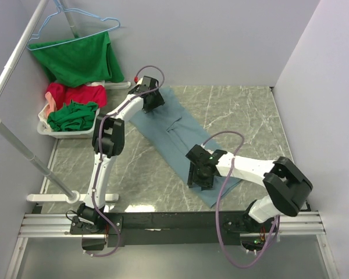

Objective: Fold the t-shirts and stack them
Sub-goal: Fold the tshirt

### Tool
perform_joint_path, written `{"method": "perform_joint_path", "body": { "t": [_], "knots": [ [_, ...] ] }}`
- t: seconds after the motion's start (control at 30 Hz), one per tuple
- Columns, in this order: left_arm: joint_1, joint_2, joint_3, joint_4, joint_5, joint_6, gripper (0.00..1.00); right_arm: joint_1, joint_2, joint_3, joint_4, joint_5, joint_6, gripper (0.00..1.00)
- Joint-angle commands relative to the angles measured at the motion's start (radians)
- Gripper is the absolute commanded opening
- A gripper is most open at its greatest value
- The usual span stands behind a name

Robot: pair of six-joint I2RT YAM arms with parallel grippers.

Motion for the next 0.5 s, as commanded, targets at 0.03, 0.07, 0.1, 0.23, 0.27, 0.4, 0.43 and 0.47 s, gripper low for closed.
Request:
{"method": "perform_joint_path", "body": {
  "t": [0.03,0.07,0.1,0.23,0.27,0.4,0.43,0.47],
  "knots": [
    [0.009,0.103,0.032,0.199,0.128,0.023,0.72,0.082,0.132,0.035,-0.085,-0.049,0.033,0.63],
    [0.011,0.108,0.040,0.221,0.128,0.034,0.73,0.094,0.145,0.051,-0.091,-0.046,0.036,0.63],
    [0.011,0.111,0.049,0.244,0.163,0.042,0.73,0.103,0.150,0.066,-0.094,-0.044,0.036,0.63],
    [0.014,0.118,0.089,0.375,0.232,0.052,0.76,0.155,0.164,0.146,-0.120,-0.032,0.049,0.63],
    [0.014,0.115,0.092,0.396,0.241,0.054,0.77,0.178,0.161,0.158,-0.131,-0.009,0.052,0.63],
    [0.017,0.074,0.069,0.526,0.313,0.058,0.81,0.222,0.138,0.217,-0.177,0.071,0.058,0.63],
    [0.019,0.050,0.051,0.543,0.324,0.057,0.81,0.228,0.129,0.238,-0.202,0.089,0.059,0.63],
    [0.020,0.034,0.037,0.605,0.361,0.054,0.82,0.231,0.109,0.247,-0.216,0.108,0.059,0.63]
  ]
}}
